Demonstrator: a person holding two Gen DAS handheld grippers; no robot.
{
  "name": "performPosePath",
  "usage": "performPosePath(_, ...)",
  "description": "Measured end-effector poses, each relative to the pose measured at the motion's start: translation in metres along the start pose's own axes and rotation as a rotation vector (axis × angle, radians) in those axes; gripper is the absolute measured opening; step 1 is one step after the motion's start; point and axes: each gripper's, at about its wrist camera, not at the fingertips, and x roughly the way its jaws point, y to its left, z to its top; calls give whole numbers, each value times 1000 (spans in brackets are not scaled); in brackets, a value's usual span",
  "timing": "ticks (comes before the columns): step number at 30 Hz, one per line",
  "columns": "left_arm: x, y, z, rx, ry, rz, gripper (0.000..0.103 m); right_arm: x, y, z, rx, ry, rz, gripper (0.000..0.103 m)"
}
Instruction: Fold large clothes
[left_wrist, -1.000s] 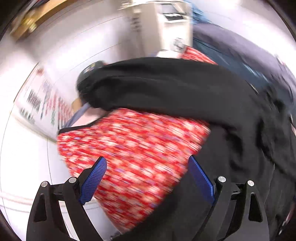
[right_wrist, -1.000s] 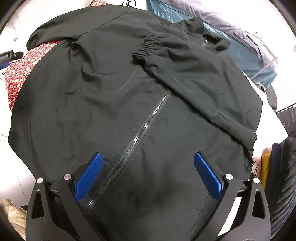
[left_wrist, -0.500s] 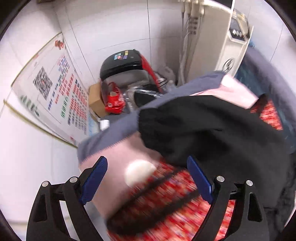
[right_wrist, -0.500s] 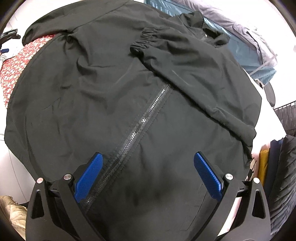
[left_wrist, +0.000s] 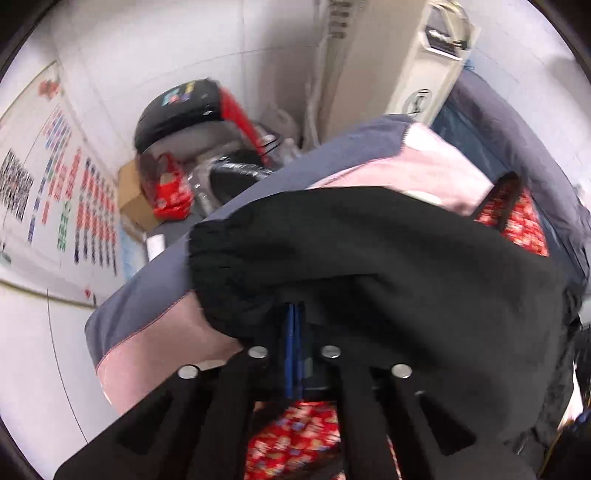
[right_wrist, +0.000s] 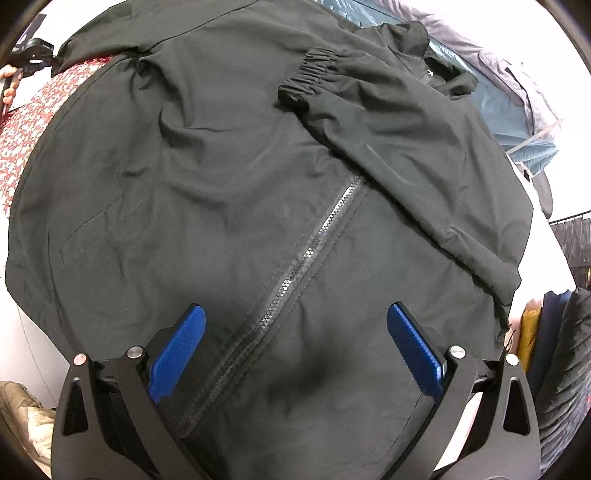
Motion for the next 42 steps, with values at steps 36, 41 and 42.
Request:
performPosePath(36, 23, -19, -50, -515, 77, -237, 16, -5, -6, -4, -3, -22, -10, 97)
performPosePath(41, -39, -68, -12, -350, -137, -164, 4, -7, -23, -10, 63, -23, -28, 97)
performPosePath(42, -53, -84, -2, -318, -174, -170, 4, -7, -26, -11, 76, -23, -30, 97)
